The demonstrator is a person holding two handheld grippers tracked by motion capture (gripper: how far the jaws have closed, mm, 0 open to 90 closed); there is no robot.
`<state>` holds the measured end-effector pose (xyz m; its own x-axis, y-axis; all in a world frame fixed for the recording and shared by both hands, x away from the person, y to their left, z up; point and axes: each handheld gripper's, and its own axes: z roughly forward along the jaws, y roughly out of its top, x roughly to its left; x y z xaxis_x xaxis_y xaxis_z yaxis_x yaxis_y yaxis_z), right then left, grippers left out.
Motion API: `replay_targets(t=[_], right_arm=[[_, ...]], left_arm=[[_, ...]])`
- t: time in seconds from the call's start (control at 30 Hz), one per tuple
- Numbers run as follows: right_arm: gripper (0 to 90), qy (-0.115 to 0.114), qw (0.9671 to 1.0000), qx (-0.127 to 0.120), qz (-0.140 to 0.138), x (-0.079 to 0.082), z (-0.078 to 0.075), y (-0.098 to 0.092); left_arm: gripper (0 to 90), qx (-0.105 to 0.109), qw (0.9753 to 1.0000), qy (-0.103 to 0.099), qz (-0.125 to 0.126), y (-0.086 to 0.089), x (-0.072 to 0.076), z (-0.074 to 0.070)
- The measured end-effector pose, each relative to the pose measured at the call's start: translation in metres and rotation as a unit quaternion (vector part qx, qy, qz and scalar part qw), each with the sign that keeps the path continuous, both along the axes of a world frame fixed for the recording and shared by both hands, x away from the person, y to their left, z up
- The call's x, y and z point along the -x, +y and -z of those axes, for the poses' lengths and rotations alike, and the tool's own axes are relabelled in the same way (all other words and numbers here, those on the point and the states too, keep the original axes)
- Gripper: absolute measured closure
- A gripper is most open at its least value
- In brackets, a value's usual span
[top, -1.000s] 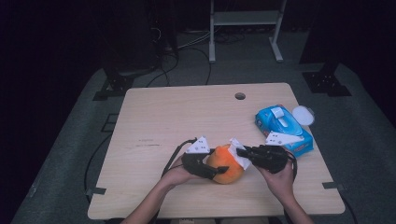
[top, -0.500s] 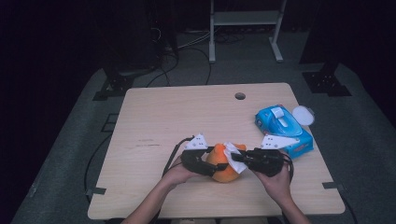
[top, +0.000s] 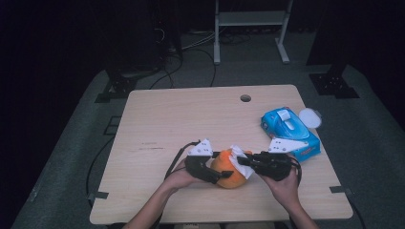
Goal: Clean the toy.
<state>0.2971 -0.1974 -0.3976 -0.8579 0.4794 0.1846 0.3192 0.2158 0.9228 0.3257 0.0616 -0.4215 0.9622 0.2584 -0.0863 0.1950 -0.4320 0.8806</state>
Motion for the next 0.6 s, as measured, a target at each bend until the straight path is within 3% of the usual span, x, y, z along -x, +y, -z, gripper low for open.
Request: replay_targets(t=[0.03, 0.13, 0.27, 0.33, 0.47, 0.6], right_arm=[[79.9, -0.005, 1.0000, 0.001, -0.005, 0.003, -0.003, 0.004], [79.9, -0.017, 0.9996, 0.017, -0.011, 0.007, -0.008, 0.014], [79.9, -0.007, 0.9998, 0.016, -0.005, 0.004, -0.005, 0.010], [79.9, 0.002, 0.9992, 0.032, 0.024, -0.002, -0.001, 0.000], [80.1, 0.032, 0.9973, 0.039, 0.053, -0.011, 0.008, -0.018], [80.3, 0.036, 0.9982, 0.028, 0.038, -0.009, 0.006, -0.014]], left_arm=[[26.4, -0.017, 0.9991, -0.030, 0.023, -0.009, 0.009, -0.001], [27.1, -0.040, 0.9963, -0.060, 0.048, -0.015, 0.019, 0.000], [28.7, -0.037, 0.9964, -0.059, 0.049, -0.013, 0.018, 0.000], [28.7, -0.038, 0.9958, -0.061, 0.056, -0.012, 0.017, 0.001], [28.1, -0.034, 0.9957, -0.063, 0.059, -0.012, 0.017, 0.001], [27.2, -0.040, 0.9941, -0.075, 0.068, -0.015, 0.020, 0.001]])
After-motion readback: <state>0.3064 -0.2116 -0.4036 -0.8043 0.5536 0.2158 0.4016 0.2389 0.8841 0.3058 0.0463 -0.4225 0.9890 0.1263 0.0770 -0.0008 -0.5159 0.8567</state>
